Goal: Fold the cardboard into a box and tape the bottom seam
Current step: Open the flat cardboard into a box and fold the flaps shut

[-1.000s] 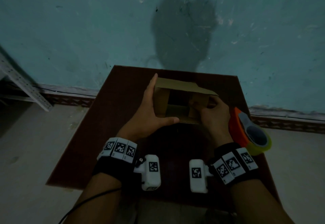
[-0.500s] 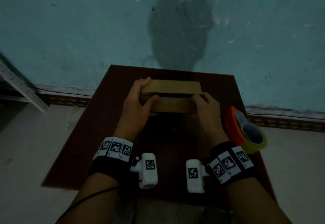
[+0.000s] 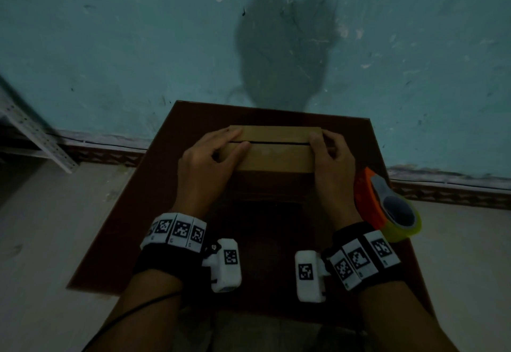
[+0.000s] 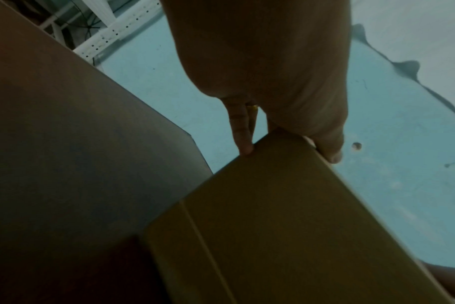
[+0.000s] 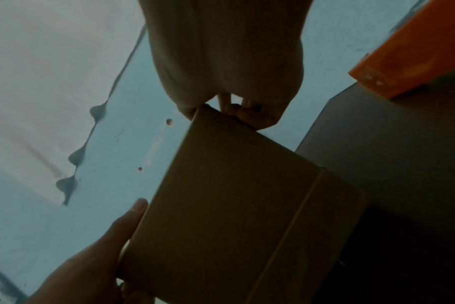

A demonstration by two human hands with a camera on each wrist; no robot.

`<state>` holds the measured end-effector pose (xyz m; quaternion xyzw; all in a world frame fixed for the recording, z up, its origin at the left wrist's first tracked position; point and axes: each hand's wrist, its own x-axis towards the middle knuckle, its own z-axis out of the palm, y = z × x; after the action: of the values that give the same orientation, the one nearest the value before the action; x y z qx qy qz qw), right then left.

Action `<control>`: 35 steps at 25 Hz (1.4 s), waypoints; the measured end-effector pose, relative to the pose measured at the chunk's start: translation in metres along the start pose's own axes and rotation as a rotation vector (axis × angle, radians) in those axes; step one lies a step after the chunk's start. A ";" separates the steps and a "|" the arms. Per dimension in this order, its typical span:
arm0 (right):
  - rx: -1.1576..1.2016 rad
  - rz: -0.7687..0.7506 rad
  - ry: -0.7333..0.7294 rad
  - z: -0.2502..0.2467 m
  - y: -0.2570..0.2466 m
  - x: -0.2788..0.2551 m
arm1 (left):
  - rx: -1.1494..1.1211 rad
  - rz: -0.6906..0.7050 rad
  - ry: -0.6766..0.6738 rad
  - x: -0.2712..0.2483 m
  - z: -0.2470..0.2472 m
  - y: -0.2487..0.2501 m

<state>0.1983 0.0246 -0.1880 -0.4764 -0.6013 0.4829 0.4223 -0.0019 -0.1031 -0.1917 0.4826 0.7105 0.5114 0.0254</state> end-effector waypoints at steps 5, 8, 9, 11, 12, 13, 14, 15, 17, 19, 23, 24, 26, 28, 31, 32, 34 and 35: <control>0.046 0.157 -0.019 0.000 0.004 0.001 | -0.114 -0.254 -0.173 0.002 0.016 -0.001; 0.041 0.171 -0.035 -0.003 0.002 0.001 | -0.173 -0.294 -0.135 0.003 0.024 -0.003; 0.028 0.162 -0.041 -0.003 0.002 0.002 | -0.209 -0.308 -0.122 0.004 0.026 -0.003; 0.008 0.143 -0.053 -0.003 0.001 0.002 | -0.284 -0.326 -0.104 0.004 0.027 -0.001; 0.009 0.141 -0.063 -0.003 -0.001 0.001 | -0.300 -0.327 -0.090 0.004 0.027 -0.001; 0.016 0.145 -0.077 -0.003 0.000 0.001 | -0.301 -0.320 -0.075 0.003 0.027 -0.001; 0.021 0.150 -0.091 -0.004 0.000 0.001 | -0.295 -0.314 -0.063 0.003 0.028 -0.001; 0.024 0.154 -0.100 -0.004 0.001 0.002 | -0.289 -0.309 -0.054 0.002 0.029 -0.002; 0.018 0.142 -0.104 -0.004 0.001 0.001 | -0.285 -0.299 -0.044 0.002 0.029 -0.002; -0.032 0.090 -0.089 -0.004 0.003 0.002 | -0.291 -0.295 -0.044 0.003 0.030 -0.003; -0.212 0.043 -0.089 -0.002 0.019 0.004 | -0.228 -0.372 -0.144 -0.003 0.036 -0.005; -0.222 0.099 -0.115 -0.002 0.022 0.003 | -0.207 -0.398 -0.170 -0.006 0.037 -0.006; -0.168 0.214 -0.156 -0.002 0.025 0.001 | -0.185 -0.418 -0.205 -0.009 0.040 -0.004; -0.147 0.258 -0.178 -0.004 0.025 0.001 | -0.157 -0.420 -0.212 -0.006 0.040 -0.003; -0.142 0.295 -0.207 -0.005 0.023 0.004 | -0.133 -0.441 -0.238 -0.003 0.040 -0.002; -0.142 0.299 -0.215 -0.006 0.023 0.005 | -0.127 -0.449 -0.243 -0.003 0.040 -0.002; -0.154 0.286 -0.219 -0.006 0.023 0.005 | -0.111 -0.435 -0.237 -0.005 0.040 -0.002; -0.161 0.269 -0.218 -0.006 0.024 0.005 | -0.108 -0.429 -0.231 -0.006 0.040 -0.002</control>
<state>0.2072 0.0325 -0.2102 -0.5297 -0.6110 0.5340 0.2470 0.0213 -0.0790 -0.2144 0.3741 0.7607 0.4729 0.2403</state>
